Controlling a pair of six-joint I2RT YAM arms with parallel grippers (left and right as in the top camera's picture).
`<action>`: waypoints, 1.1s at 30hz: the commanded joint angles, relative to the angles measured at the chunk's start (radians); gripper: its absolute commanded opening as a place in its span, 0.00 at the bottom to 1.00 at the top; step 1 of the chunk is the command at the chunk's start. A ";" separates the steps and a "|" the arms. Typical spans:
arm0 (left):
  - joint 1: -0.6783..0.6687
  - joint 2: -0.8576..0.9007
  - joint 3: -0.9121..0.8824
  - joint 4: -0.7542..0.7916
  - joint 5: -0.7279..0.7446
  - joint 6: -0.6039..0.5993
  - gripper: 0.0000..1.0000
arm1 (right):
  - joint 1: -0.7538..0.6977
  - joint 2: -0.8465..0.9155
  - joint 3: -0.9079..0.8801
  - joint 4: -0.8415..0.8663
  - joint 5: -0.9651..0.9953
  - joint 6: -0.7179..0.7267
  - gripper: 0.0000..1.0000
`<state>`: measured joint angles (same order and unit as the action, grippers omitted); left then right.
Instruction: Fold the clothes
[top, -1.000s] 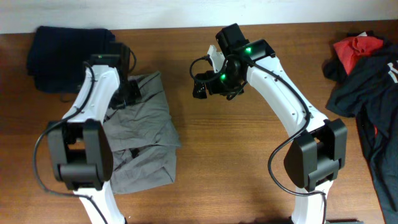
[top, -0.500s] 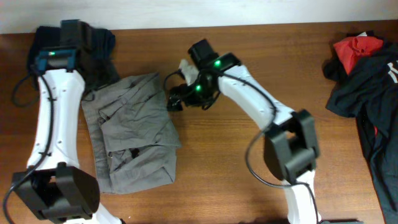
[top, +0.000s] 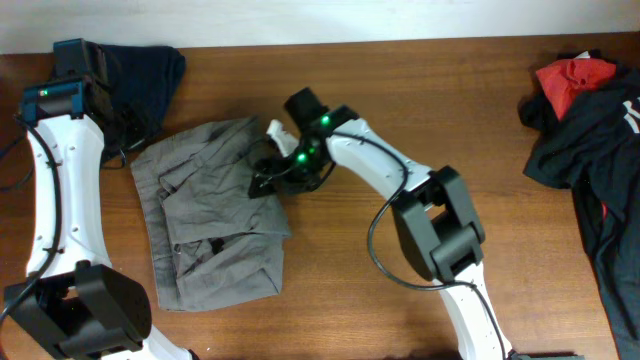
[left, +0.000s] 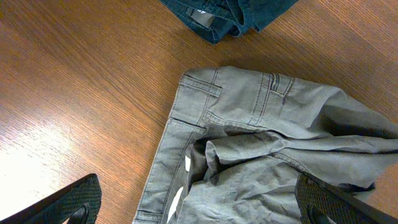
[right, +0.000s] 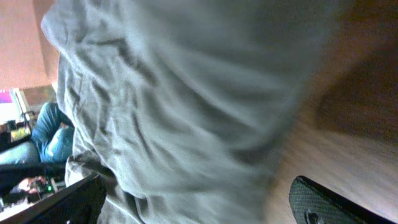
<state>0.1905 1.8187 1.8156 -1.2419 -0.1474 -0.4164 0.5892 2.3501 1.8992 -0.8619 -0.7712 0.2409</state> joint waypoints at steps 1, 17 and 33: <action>0.002 0.004 0.001 -0.007 0.009 -0.016 0.99 | 0.057 0.035 0.000 0.019 -0.029 0.055 0.99; 0.002 0.004 0.001 -0.012 0.009 -0.016 0.99 | 0.034 0.047 0.001 0.047 0.016 0.133 0.16; -0.007 0.004 0.001 -0.012 0.058 -0.016 0.99 | -0.307 0.046 0.001 -0.085 0.113 0.133 0.04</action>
<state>0.1883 1.8187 1.8156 -1.2503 -0.1040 -0.4168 0.3328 2.3932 1.8988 -0.9218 -0.7242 0.3779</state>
